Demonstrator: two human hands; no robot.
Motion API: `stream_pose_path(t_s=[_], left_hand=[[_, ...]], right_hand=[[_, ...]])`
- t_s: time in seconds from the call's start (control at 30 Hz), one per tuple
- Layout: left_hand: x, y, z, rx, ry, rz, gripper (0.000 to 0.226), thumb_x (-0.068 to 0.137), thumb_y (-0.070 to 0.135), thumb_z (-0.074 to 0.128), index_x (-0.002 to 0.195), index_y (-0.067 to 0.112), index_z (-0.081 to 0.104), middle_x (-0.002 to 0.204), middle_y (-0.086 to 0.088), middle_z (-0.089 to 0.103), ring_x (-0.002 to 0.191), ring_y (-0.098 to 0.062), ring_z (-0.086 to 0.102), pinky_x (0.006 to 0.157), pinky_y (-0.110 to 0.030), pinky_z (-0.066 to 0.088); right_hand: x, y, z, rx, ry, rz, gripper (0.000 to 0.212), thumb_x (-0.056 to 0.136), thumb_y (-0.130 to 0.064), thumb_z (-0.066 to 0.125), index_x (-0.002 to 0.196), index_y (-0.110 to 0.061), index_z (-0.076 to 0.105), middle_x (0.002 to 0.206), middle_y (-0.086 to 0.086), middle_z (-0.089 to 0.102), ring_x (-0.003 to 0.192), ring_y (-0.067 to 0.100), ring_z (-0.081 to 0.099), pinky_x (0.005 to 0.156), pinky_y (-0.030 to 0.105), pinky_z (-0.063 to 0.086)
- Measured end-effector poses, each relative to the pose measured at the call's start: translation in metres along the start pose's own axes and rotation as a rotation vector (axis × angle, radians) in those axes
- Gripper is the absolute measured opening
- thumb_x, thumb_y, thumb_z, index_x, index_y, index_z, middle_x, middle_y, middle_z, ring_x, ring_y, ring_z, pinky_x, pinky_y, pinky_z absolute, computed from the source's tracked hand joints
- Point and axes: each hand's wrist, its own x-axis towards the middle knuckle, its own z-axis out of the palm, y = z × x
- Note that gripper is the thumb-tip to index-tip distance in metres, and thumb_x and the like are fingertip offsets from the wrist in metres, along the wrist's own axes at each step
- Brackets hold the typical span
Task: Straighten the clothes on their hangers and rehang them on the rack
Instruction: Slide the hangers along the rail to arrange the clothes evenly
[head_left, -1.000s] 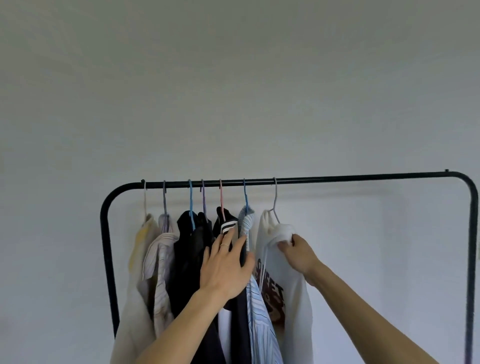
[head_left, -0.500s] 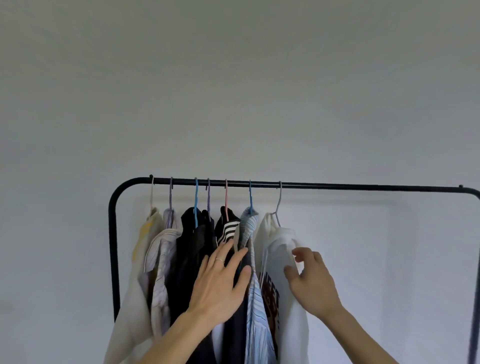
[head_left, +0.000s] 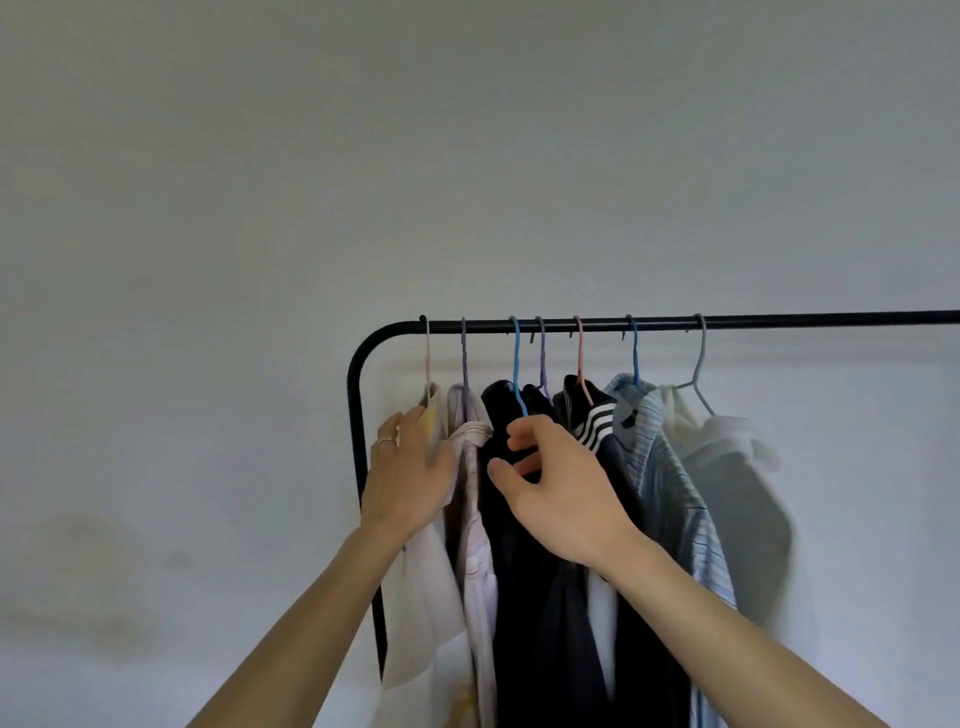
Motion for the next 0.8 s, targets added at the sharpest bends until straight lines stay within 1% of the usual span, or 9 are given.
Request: stream_pose_path(t_s=[0.07, 0.17, 0.27, 0.37, 0.47, 0.53, 0.6, 0.7, 0.8], left_hand=[[0.012, -0.012, -0.001, -0.091, -0.107, -0.055, 0.061, 0.093, 0.037, 0.052, 0.148, 0.027, 0.029, 0.150, -0.008, 0.034, 0.138, -0.025, 0.034, 0.103, -0.033, 0.032], [0.022, -0.033, -0.003, -0.216, -0.183, -0.058, 0.058, 0.092, 0.038, 0.055, 0.145, 0.027, 0.034, 0.139, -0.004, 0.047, 0.123, -0.020, 0.048, 0.092, -0.028, 0.037], [0.033, -0.049, -0.003, -0.312, -0.219, -0.084, 0.057, 0.089, 0.027, 0.055, 0.143, 0.029, 0.037, 0.132, 0.004, 0.051, 0.111, -0.012, 0.053, 0.086, -0.027, 0.040], [0.036, -0.057, -0.002, -0.374, -0.269, -0.058, 0.063, 0.086, 0.024, 0.051, 0.146, 0.032, 0.032, 0.139, 0.002, 0.050, 0.121, -0.016, 0.053, 0.100, -0.034, 0.043], [0.040, -0.058, 0.001, -0.436, -0.250, -0.060, 0.064, 0.088, 0.021, 0.045, 0.148, 0.035, 0.028, 0.143, 0.004, 0.048, 0.127, -0.020, 0.049, 0.108, -0.041, 0.039], [0.043, -0.057, 0.004, -0.481, -0.177, -0.095, 0.058, 0.094, 0.017, 0.041, 0.149, 0.033, 0.028, 0.142, 0.004, 0.049, 0.127, -0.023, 0.048, 0.107, -0.039, 0.038], [0.043, -0.055, 0.006, -0.529, -0.134, -0.088, 0.054, 0.098, 0.014, 0.038, 0.149, 0.031, 0.029, 0.143, 0.003, 0.048, 0.130, -0.023, 0.045, 0.109, -0.036, 0.035], [0.040, -0.051, 0.008, -0.536, -0.138, -0.072, 0.065, 0.094, 0.000, 0.036, 0.152, 0.026, 0.025, 0.150, 0.003, 0.039, 0.136, -0.021, 0.038, 0.105, -0.023, 0.028], [0.040, -0.052, 0.006, -0.534, -0.103, -0.059, 0.068, 0.093, -0.005, 0.036, 0.153, 0.024, 0.026, 0.152, 0.001, 0.037, 0.137, -0.020, 0.037, 0.102, -0.020, 0.026]], right_hand=[[0.015, -0.005, 0.032, 0.047, -0.031, 0.074, 0.032, 0.089, -0.039, 0.058, 0.117, -0.027, 0.050, 0.117, -0.011, 0.051, 0.100, 0.007, 0.059, 0.091, 0.028, 0.049], [0.038, -0.001, 0.075, 0.125, 0.020, 0.172, 0.043, 0.082, -0.033, 0.055, 0.123, -0.022, 0.052, 0.125, -0.004, 0.048, 0.115, 0.013, 0.050, 0.099, 0.032, 0.046], [0.055, 0.009, 0.099, 0.253, 0.060, 0.308, 0.050, 0.078, -0.018, 0.064, 0.127, -0.020, 0.052, 0.120, -0.002, 0.057, 0.110, 0.011, 0.056, 0.094, 0.027, 0.046], [0.060, 0.012, 0.109, 0.666, -0.001, 0.479, 0.046, 0.075, -0.006, 0.066, 0.118, -0.021, 0.063, 0.104, 0.009, 0.072, 0.098, 0.021, 0.069, 0.083, 0.031, 0.054], [0.062, 0.015, 0.110, 0.837, 0.116, 0.502, 0.046, 0.076, 0.007, 0.058, 0.110, -0.020, 0.071, 0.099, 0.013, 0.072, 0.091, 0.023, 0.069, 0.083, 0.034, 0.054], [0.062, 0.019, 0.107, 0.855, 0.196, 0.495, 0.053, 0.075, 0.013, 0.052, 0.110, -0.021, 0.073, 0.100, 0.008, 0.073, 0.094, 0.022, 0.068, 0.085, 0.032, 0.053], [0.060, 0.023, 0.102, 0.839, 0.258, 0.486, 0.048, 0.074, 0.016, 0.047, 0.101, -0.015, 0.074, 0.095, 0.010, 0.071, 0.091, 0.025, 0.065, 0.087, 0.035, 0.049], [0.055, 0.027, 0.090, 0.722, 0.310, 0.442, 0.040, 0.072, 0.019, 0.042, 0.091, -0.006, 0.068, 0.082, 0.011, 0.063, 0.081, 0.023, 0.055, 0.078, 0.035, 0.043], [0.050, 0.028, 0.083, 0.639, 0.312, 0.432, 0.061, 0.075, 0.020, 0.040, 0.096, -0.026, 0.074, 0.083, 0.000, 0.073, 0.080, 0.013, 0.065, 0.079, 0.029, 0.051]])
